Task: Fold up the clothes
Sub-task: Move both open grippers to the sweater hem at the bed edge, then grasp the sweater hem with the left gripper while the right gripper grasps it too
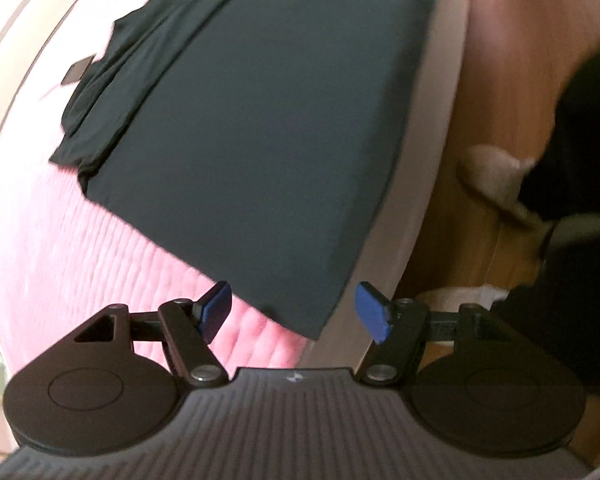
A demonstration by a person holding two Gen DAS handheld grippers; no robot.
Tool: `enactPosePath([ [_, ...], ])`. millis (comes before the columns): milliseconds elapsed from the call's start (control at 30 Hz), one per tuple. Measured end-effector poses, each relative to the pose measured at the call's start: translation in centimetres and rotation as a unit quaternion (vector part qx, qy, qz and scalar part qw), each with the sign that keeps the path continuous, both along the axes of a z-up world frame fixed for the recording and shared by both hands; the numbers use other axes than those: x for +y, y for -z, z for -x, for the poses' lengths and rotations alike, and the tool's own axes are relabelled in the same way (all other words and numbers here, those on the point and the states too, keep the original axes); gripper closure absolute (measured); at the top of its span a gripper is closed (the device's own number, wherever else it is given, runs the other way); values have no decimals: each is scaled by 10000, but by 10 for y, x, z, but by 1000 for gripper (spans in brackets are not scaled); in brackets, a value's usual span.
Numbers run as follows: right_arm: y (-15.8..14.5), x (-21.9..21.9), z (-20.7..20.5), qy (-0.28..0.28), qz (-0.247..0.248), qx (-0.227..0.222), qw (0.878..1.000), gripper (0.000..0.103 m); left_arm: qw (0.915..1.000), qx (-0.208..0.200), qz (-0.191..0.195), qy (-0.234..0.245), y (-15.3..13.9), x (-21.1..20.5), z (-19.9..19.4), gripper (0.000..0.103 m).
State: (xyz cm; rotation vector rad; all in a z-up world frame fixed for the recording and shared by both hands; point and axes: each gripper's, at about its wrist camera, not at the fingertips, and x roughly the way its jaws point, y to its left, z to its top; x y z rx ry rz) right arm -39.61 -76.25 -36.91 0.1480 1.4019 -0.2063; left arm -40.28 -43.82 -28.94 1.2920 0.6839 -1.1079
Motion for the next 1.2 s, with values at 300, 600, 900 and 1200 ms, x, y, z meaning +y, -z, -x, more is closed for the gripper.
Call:
enactPosePath([
  [300, 26, -15, 9, -595, -46, 35, 9982, 0, 9888, -1060, -645, 828, 66, -11, 25, 47],
  [600, 14, -5, 28, -279, 84, -125, 9995, 0, 9963, -309, -515, 619, 14, -3, -8, 101],
  [900, 0, 61, 0, -1129, 225, -1236, 9856, 0, 9936, 770, 295, -769, -50, -16, -78, 101],
  [1200, 42, 134, -17, -2257, 803, -1908, 9519, 0, 9717, 1699, 610, -1522, -75, -25, -114, 101],
])
